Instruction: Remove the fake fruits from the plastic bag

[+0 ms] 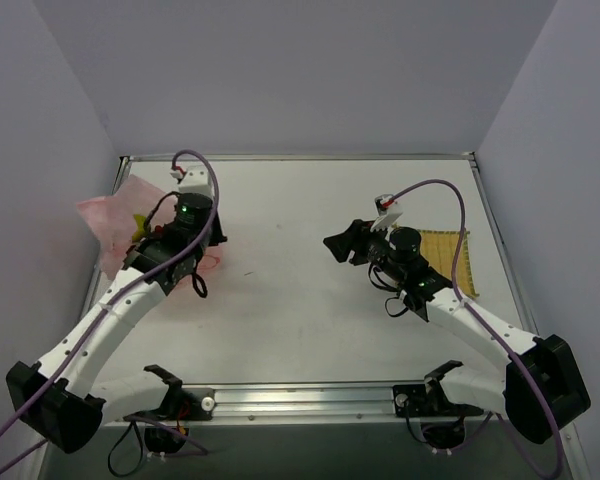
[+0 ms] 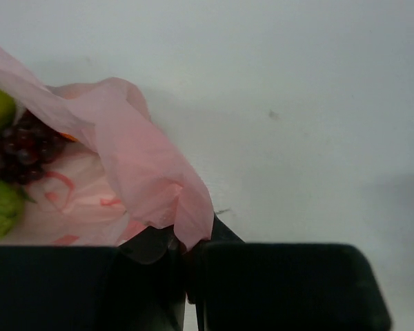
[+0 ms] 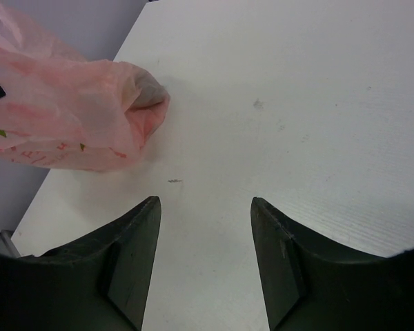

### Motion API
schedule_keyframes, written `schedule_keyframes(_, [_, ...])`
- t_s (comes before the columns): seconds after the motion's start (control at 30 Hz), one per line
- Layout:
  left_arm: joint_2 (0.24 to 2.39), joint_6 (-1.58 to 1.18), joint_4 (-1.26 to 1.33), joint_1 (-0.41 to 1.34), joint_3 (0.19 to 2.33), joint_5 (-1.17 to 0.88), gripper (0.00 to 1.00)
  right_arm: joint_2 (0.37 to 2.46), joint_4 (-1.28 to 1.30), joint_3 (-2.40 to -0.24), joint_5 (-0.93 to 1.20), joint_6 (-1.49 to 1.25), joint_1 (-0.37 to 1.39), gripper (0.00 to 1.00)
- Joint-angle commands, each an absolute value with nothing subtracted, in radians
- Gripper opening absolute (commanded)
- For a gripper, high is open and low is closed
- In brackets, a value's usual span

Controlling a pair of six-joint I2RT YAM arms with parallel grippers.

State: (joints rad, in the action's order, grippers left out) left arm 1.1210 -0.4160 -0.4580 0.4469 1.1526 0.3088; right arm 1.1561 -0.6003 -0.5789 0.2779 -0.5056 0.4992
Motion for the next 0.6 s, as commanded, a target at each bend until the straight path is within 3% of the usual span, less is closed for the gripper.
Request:
schedule_keyframes(0.0, [1.140, -0.521, -0.368, 0.560, 1.128, 0.318, 0.02, 1.157, -0.615, -0.629, 0.252, -0.489, 0.508, 0.51])
schedule_keyframes(0.1, [1.166, -0.570, -0.319, 0.664, 1.112, 0.330, 0.02, 1.157, -0.609, -0.637, 0.252, -0.489, 0.509, 0.53])
schedule_keyframes(0.27, [1.245, -0.614, -0.223, 0.825, 1.079, 0.356, 0.02, 1.138, -0.589, -0.647, 0.242, -0.505, 0.512, 0.70])
schedule_keyframes(0.57, [1.456, -0.661, -0.051, 0.913, 1.091, 0.296, 0.05, 1.079, -0.488, -0.672, 0.155, -0.511, 0.538, 0.78])
